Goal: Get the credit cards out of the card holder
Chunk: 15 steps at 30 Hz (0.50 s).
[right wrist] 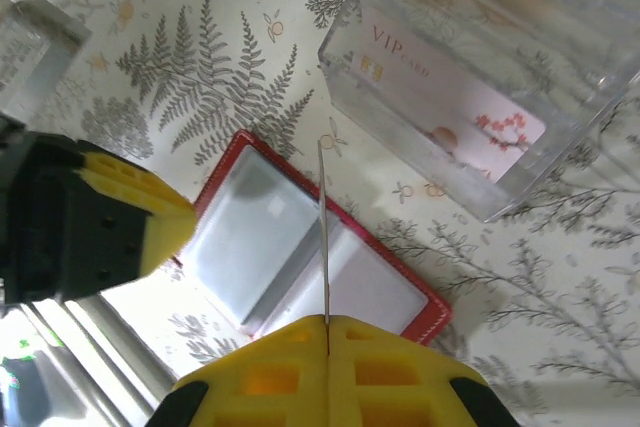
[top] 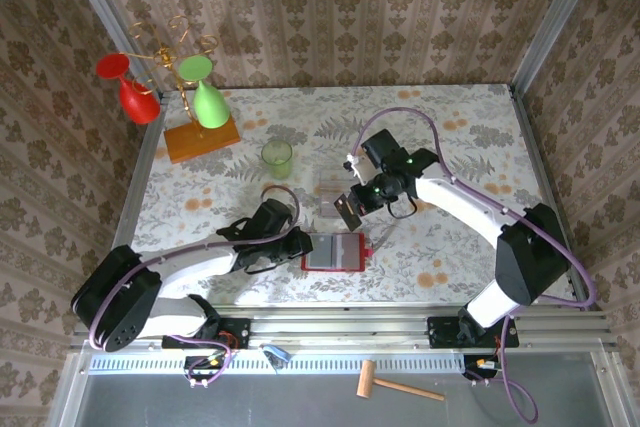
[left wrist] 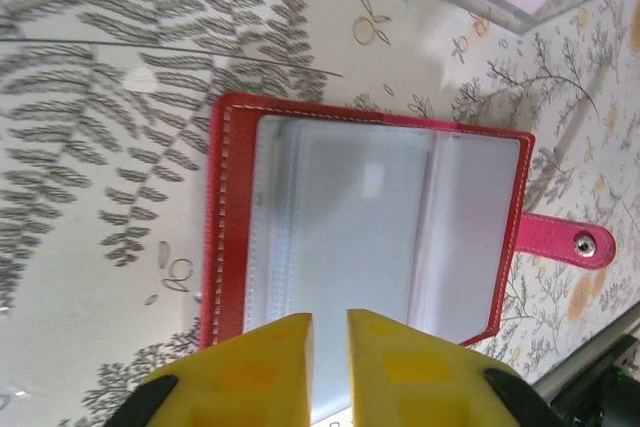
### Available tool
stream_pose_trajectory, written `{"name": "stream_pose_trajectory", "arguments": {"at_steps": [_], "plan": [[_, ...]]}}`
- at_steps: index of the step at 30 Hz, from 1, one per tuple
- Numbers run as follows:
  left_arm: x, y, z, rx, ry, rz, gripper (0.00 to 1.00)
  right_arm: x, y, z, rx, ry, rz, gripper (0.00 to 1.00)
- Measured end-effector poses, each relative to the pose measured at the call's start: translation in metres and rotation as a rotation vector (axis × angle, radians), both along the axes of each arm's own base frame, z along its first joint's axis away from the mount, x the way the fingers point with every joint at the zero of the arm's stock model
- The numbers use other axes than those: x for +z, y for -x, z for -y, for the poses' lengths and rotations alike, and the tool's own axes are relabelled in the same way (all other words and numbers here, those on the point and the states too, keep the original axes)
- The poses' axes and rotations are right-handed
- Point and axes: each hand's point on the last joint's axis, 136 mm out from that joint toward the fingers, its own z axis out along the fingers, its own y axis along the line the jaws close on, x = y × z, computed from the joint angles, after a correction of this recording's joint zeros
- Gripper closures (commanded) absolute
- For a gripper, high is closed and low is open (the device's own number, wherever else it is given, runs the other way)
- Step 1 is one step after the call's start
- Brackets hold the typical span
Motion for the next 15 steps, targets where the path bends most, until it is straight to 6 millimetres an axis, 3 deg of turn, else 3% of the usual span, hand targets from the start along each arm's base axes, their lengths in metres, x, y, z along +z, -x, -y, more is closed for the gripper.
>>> {"name": "stream_pose_trajectory", "arguments": {"at_steps": [9,15], "plan": [[-0.016,0.006,-0.019,0.018,-0.053,-0.033,0.75,0.022,-0.027,0.001,0.245,0.137,0.158,1.0],[-0.021,0.009,-0.022,0.018,-0.062,-0.043,0.74,0.019,-0.039,0.001,0.385,0.206,0.191,1.0]]}}
